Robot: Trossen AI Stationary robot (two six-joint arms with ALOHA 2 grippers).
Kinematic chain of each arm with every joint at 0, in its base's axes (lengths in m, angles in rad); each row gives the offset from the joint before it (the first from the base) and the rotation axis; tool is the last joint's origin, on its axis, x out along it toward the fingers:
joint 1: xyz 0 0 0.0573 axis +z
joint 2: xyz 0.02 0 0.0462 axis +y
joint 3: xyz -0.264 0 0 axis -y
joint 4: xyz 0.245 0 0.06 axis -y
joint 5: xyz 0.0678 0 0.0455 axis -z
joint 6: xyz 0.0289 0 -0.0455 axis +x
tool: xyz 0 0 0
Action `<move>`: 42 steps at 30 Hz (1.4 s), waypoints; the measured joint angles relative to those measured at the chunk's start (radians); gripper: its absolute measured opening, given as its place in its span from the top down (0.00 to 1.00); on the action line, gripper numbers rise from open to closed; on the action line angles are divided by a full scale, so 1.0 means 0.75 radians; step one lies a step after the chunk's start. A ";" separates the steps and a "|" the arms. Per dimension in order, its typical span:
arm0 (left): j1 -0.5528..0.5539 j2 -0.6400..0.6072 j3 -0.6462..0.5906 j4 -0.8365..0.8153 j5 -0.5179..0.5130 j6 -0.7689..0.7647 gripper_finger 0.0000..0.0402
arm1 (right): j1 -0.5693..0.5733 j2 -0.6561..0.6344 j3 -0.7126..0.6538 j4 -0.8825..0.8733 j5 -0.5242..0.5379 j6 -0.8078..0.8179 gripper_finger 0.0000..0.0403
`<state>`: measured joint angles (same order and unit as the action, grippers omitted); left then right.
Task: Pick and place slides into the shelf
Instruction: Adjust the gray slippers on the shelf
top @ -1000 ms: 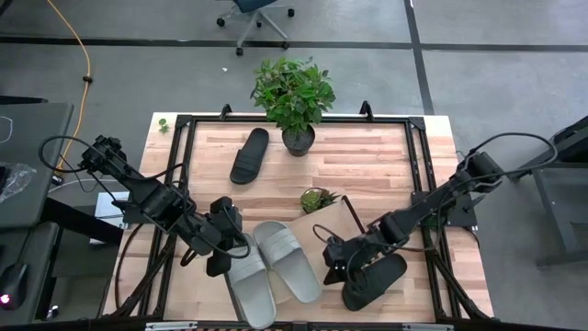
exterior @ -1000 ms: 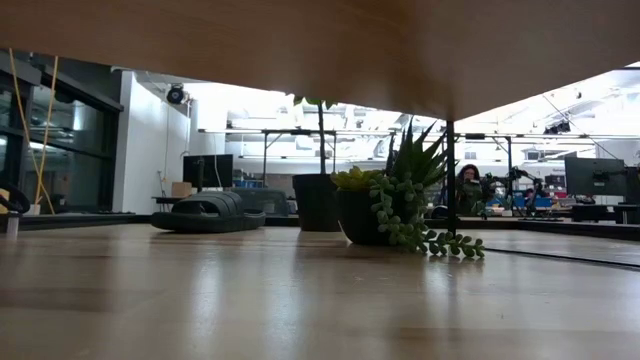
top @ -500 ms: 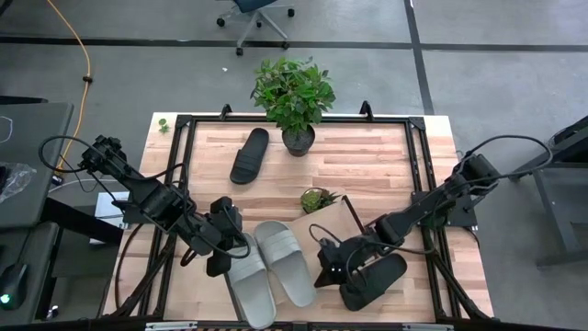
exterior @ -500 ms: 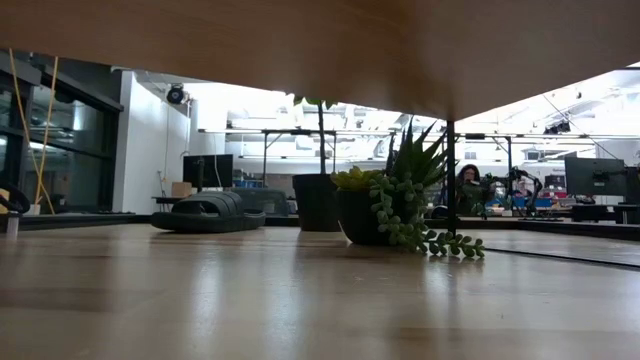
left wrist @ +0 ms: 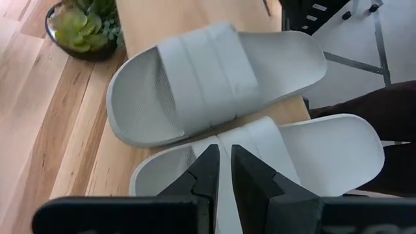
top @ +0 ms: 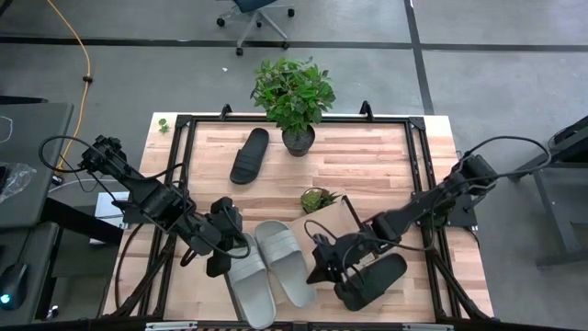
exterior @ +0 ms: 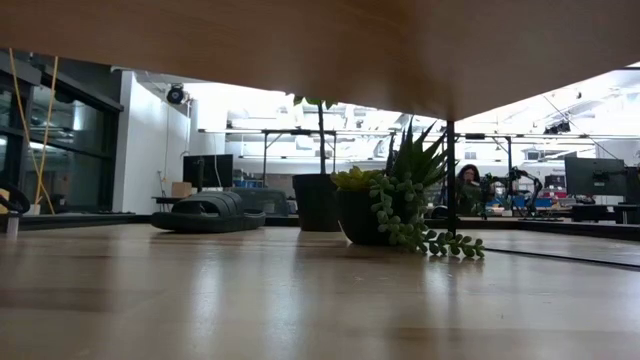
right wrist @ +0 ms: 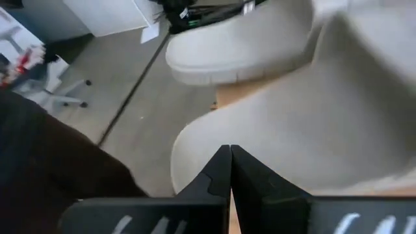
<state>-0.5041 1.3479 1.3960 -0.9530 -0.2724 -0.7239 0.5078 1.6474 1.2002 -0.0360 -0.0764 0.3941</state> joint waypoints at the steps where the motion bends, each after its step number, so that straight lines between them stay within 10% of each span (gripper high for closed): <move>1: 0.000 0.000 0.000 0.012 0.000 0.011 0.92 | -0.007 0.000 0.022 -0.024 0.008 -0.028 1.00; 26: 0.068 0.120 -0.001 0.330 -0.021 0.289 0.92 | -0.092 -0.003 0.721 -1.140 0.176 -0.218 1.00; 42: 0.583 0.078 -0.001 0.218 0.719 0.430 0.45 | 0.061 -0.255 0.737 -1.780 0.677 0.114 0.89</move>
<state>-0.0668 1.4063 1.3956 -0.7896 0.2666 -0.4017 0.5534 1.4558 1.7527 -1.3712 0.4312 0.4799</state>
